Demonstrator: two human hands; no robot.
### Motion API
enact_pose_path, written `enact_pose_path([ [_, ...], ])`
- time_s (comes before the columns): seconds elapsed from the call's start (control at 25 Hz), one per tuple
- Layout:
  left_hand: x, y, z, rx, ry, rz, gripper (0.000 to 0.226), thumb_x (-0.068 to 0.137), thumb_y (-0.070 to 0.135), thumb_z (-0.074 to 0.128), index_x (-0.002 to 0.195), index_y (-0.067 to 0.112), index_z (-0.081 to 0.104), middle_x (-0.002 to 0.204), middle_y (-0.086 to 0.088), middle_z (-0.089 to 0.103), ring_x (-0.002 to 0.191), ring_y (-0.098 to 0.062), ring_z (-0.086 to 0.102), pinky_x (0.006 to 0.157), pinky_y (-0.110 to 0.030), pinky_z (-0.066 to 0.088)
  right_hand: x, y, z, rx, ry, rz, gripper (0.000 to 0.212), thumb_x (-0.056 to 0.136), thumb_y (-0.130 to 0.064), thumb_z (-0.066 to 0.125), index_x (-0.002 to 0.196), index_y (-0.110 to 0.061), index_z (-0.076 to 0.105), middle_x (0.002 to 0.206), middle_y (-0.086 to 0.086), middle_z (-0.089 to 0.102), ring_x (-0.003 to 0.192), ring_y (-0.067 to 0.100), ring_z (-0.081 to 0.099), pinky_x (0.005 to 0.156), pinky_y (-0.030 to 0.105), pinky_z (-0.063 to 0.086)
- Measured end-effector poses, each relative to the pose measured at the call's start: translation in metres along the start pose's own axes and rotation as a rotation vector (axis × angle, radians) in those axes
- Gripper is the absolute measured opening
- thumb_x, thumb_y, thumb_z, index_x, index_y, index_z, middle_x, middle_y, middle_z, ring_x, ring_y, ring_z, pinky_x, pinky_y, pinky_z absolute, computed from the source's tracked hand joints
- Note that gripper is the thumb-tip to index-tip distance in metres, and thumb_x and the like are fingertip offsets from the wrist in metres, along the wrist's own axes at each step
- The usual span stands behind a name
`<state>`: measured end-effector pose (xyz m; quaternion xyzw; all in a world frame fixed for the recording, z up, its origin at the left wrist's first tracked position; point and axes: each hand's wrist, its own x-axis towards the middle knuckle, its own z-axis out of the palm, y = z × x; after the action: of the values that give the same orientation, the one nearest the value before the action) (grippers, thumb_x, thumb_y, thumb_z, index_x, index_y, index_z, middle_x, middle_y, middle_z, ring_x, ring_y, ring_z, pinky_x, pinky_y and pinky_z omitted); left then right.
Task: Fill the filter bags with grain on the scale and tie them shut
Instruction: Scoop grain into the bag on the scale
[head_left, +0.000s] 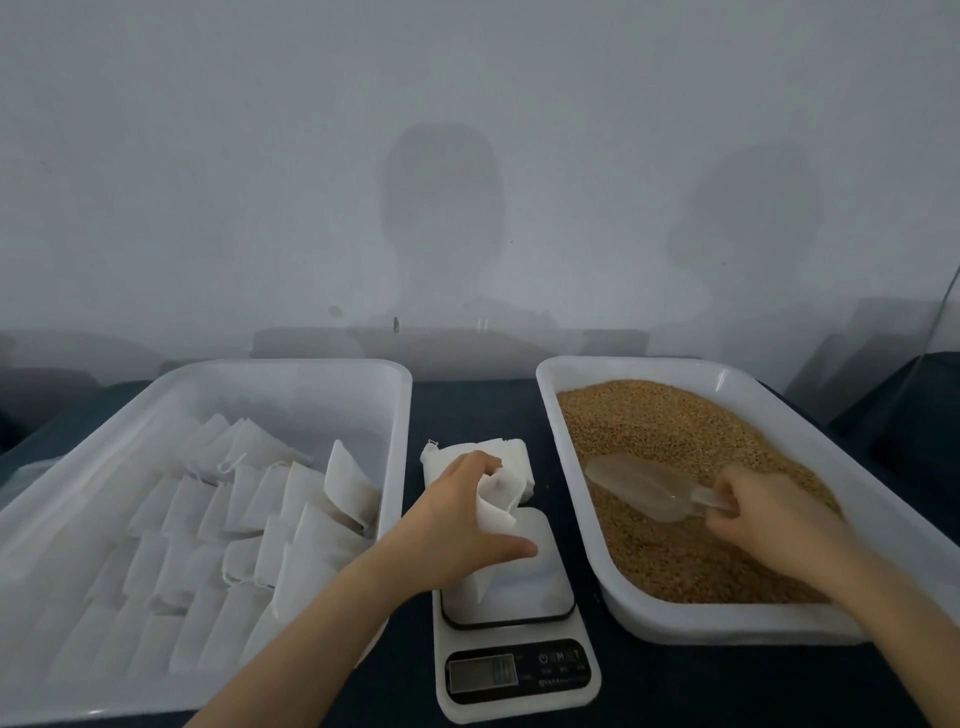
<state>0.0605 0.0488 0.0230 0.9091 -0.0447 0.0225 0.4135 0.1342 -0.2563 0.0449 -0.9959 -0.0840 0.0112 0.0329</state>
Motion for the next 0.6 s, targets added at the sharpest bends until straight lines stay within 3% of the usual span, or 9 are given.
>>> enact_pose_path([
  [0.12, 0.001, 0.000, 0.001, -0.004, -0.019, -0.003, 0.072, 0.067, 0.051, 0.079, 0.121, 0.046, 0.031, 0.107, 0.030, 0.035, 0.092, -0.001, 0.049, 0.058, -0.006, 0.036, 0.006, 0.025, -0.024, -0.264, 0.157, 0.020, 0.011, 0.088, -0.044, 0.054, 0.096, -0.039, 0.049, 0.068, -0.016, 0.054, 0.050, -0.004, 0.052, 0.034, 0.008, 0.033],
  [0.2, 0.001, 0.001, 0.000, -0.020, -0.031, -0.002, 0.069, 0.068, 0.050, 0.079, 0.116, 0.047, 0.030, 0.103, 0.032, 0.035, 0.091, 0.002, 0.048, 0.059, -0.007, 0.037, 0.019, 0.048, -0.039, -0.379, 0.204, 0.038, 0.022, 0.089, -0.052, 0.049, 0.108, -0.040, 0.049, 0.075, -0.015, 0.054, 0.058, -0.002, 0.055, 0.042, 0.012, 0.043],
  [0.32, 0.000, 0.002, -0.001, -0.039, -0.046, 0.005, 0.068, 0.068, 0.050, 0.079, 0.118, 0.043, 0.033, 0.106, 0.028, 0.037, 0.093, 0.003, 0.046, 0.064, -0.009, 0.037, 0.049, 0.061, -0.048, -0.371, 0.114, 0.101, 0.030, 0.090, -0.051, 0.045, 0.110, -0.031, 0.055, 0.086, -0.002, 0.058, 0.073, 0.017, 0.059, 0.066, 0.030, 0.053],
  [0.48, -0.002, 0.001, -0.003, -0.042, -0.061, 0.007, 0.066, 0.070, 0.050, 0.079, 0.116, 0.044, 0.032, 0.103, 0.030, 0.037, 0.093, 0.003, 0.046, 0.065, -0.010, 0.036, 0.080, 0.033, -0.026, -0.523, 0.117, 0.032, 0.029, 0.093, -0.048, 0.042, 0.107, -0.028, 0.057, 0.080, 0.002, 0.058, 0.069, 0.017, 0.054, 0.056, 0.029, 0.044],
  [0.6, -0.001, -0.001, -0.002, -0.037, -0.058, 0.004, 0.067, 0.070, 0.049, 0.079, 0.120, 0.041, 0.035, 0.106, 0.025, 0.039, 0.093, 0.001, 0.047, 0.066, -0.011, 0.037, 0.099, 0.024, -0.007, -0.447, 0.141, -0.056, 0.026, 0.093, -0.043, 0.047, 0.098, -0.023, 0.064, 0.085, -0.001, 0.064, 0.074, 0.015, 0.061, 0.063, 0.029, 0.051],
])
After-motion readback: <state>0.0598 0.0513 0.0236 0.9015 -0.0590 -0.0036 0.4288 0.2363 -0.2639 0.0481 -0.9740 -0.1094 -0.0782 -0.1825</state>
